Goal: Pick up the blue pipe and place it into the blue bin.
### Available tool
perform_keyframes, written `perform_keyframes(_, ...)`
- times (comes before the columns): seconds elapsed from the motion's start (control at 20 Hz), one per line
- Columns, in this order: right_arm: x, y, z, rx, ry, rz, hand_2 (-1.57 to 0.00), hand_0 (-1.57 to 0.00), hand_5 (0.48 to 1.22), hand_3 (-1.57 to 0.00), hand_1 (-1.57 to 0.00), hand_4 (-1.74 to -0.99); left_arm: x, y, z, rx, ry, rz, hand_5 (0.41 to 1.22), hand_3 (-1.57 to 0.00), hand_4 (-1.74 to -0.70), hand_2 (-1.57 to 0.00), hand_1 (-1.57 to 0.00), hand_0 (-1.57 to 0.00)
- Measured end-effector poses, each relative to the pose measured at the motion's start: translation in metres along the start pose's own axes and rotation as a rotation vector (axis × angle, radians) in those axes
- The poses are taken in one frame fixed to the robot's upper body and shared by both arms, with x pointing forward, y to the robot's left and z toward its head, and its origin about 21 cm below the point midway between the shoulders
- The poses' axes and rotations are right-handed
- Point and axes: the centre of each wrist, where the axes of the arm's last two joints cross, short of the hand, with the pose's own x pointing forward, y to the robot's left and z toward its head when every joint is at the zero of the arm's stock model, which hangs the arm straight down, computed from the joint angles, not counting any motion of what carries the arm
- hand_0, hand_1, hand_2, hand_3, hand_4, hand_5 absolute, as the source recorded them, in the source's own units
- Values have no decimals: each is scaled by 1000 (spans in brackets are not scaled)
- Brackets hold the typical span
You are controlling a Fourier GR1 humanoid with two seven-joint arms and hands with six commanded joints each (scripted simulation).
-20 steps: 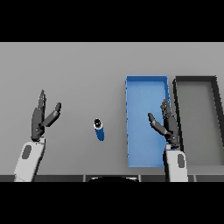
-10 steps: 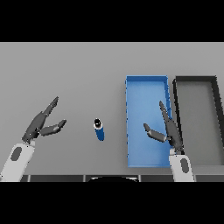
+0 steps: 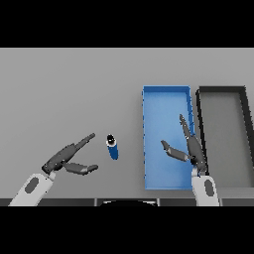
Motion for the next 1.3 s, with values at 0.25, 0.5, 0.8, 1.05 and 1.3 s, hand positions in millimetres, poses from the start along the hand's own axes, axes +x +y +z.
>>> perform_keyframes(0.25,1,0,-4,4,14,4,1,1,564,1,1,-1210,3,-27,-22,-57,-64,3,484,1,-1149,1,1,1)
perform_keyframes(0.5,-1,-3,-1,-4,1,-18,1,1,554,1,1,-1205,-1,-41,-55,-31,-100,40,487,1,-1126,1,1,1)
perform_keyframes(0.8,-1,-4,3,-13,0,-27,1,1,547,1,1,-1200,-20,-57,-82,-4,-70,82,497,1,-1104,1,1,1)
perform_keyframes(1.05,-1,-7,2,-17,25,-10,1,1,554,1,1,-1186,-15,-66,-101,-9,-151,149,601,-108,-1176,-166,-44,1)
perform_keyframes(1.3,-2,-3,3,-8,16,-13,1,1,562,1,1,-1189,-12,-79,-110,-22,-178,286,941,-914,-1450,-936,-828,-648)
